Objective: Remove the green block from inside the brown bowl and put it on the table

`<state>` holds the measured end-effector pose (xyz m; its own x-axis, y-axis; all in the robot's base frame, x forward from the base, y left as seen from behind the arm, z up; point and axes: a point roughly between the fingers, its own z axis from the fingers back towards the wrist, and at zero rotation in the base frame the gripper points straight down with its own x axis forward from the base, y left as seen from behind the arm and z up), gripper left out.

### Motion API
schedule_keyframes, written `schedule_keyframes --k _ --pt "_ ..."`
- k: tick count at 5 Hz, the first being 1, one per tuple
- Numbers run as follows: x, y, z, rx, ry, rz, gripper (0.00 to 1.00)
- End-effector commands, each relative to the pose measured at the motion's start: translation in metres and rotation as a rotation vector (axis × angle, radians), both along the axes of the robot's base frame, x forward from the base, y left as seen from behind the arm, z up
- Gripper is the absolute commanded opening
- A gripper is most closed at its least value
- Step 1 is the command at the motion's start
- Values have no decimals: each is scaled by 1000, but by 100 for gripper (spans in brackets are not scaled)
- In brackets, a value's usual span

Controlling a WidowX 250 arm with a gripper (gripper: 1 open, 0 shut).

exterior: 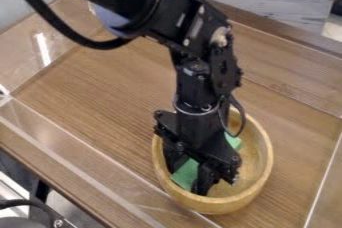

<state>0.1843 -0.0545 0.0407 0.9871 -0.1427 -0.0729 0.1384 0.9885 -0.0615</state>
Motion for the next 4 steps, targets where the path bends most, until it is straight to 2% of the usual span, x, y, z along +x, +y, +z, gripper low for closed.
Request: schedule_keyframes --k 1,4 --pt "10 2 17 -25 -34 21 0" --pt "12 8 32 -57 -3 62 0"
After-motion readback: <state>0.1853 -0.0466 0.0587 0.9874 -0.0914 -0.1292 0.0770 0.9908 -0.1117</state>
